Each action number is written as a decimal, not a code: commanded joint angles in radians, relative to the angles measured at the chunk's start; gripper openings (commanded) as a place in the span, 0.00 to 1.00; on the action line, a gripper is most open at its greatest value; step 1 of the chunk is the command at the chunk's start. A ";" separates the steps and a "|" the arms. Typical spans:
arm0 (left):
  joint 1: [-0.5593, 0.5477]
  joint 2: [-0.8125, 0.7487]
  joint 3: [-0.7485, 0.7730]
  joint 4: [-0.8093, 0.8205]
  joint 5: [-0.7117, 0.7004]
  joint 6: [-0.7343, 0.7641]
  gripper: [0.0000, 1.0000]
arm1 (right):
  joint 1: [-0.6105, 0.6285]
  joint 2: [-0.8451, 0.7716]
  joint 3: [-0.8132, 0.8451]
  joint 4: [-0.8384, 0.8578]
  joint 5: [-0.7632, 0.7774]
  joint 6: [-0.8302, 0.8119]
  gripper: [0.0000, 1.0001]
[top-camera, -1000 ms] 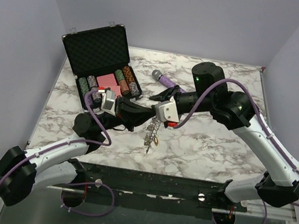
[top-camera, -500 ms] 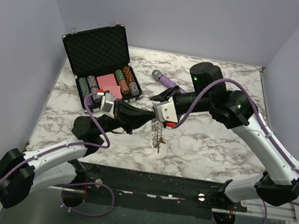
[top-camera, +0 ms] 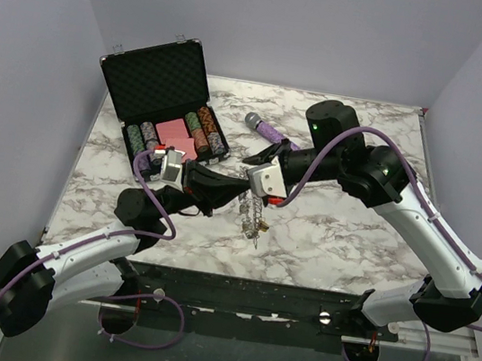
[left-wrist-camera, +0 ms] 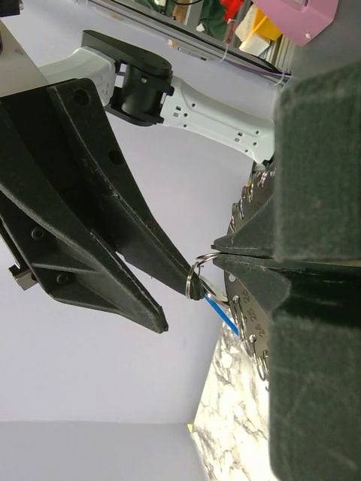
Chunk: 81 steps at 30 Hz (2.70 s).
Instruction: Put the keys on the keyring
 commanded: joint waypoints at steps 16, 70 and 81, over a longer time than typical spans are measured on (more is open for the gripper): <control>-0.014 -0.035 0.007 0.364 0.119 -0.037 0.00 | -0.009 -0.021 -0.018 -0.012 -0.082 0.013 0.02; 0.102 0.040 0.140 0.364 0.481 -0.665 0.00 | 0.003 -0.303 -0.523 0.228 -0.281 -0.674 0.00; 0.102 0.051 0.153 0.366 0.531 -0.761 0.00 | 0.003 -0.315 -0.581 0.263 -0.337 -0.726 0.00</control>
